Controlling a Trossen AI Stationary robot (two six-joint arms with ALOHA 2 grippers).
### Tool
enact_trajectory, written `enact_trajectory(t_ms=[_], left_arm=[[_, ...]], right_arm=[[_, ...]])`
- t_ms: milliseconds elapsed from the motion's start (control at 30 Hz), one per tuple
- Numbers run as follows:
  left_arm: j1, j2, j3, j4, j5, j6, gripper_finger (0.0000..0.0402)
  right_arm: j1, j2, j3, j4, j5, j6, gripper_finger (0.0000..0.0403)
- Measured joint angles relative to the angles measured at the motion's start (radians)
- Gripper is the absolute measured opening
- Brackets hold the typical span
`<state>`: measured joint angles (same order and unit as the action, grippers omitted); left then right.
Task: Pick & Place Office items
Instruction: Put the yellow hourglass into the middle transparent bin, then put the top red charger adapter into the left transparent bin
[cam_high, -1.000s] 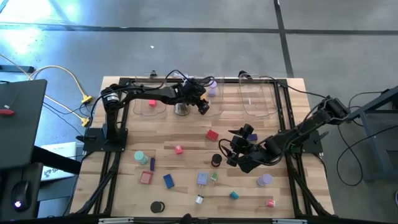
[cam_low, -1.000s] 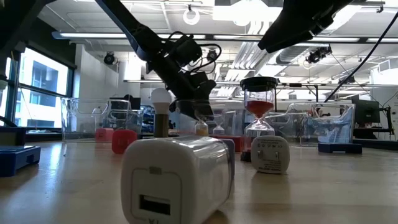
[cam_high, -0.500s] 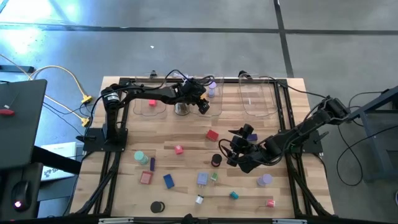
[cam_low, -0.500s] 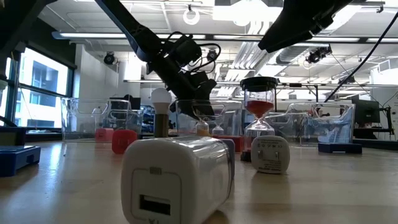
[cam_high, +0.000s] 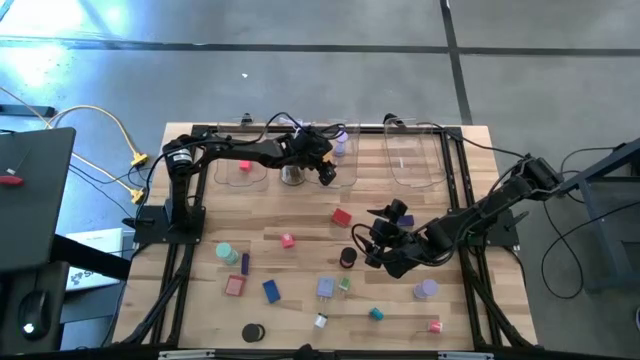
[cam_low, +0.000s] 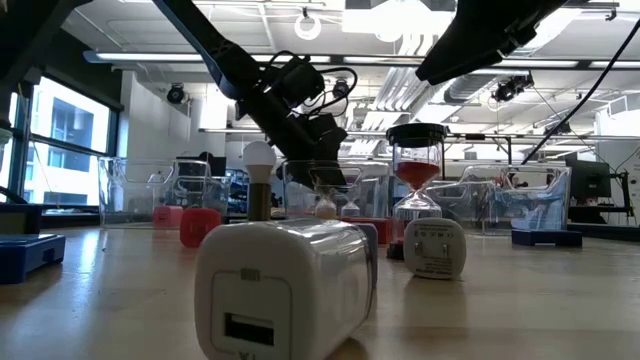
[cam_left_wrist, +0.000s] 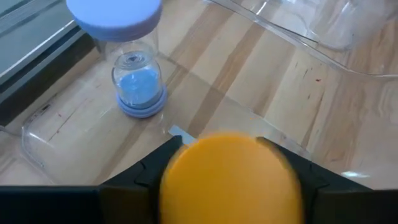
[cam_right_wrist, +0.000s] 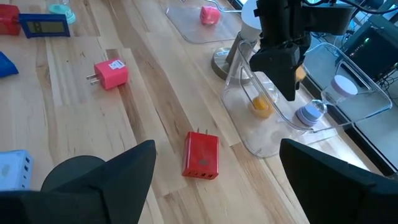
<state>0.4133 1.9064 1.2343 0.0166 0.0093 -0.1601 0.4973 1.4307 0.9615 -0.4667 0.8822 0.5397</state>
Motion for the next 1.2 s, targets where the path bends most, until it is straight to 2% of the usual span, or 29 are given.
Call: enact_trajectory(t_ms=[333, 500, 733, 833, 1000, 1200], left_arm=[[-0.012, 0.000, 0.000, 0.028, -0.005, 0.041, 0.0319], [-0.012, -0.037, 0.000, 0.029, -0.011, 0.074, 0.0332], [-0.038, -0.158, 0.000, 0.007, -0.012, 0.093, 0.0333], [-0.071, -0.234, 0.000, -0.097, -0.010, 0.090, 0.0333], [-0.130, -0.380, 0.001, -0.377, -0.004, 0.117, 0.0333], [-0.214, -0.523, 0.001, -0.629, -0.006, 0.060, 0.0333]], right_arm=[[0.000, 0.000, 0.000, 0.000, 0.000, -0.014, 0.0333], [0.000, 0.000, 0.000, 0.000, 0.000, -0.014, 0.0333], [0.000, 0.000, 0.000, 0.000, -0.001, -0.014, 0.0333], [0.000, 0.000, 0.000, 0.000, -0.030, -0.014, 0.0333], [0.000, 0.000, 0.000, 0.000, -0.107, -0.012, 0.0333], [-0.001, 0.000, 0.000, 0.006, -0.098, -0.004, 0.0333]])
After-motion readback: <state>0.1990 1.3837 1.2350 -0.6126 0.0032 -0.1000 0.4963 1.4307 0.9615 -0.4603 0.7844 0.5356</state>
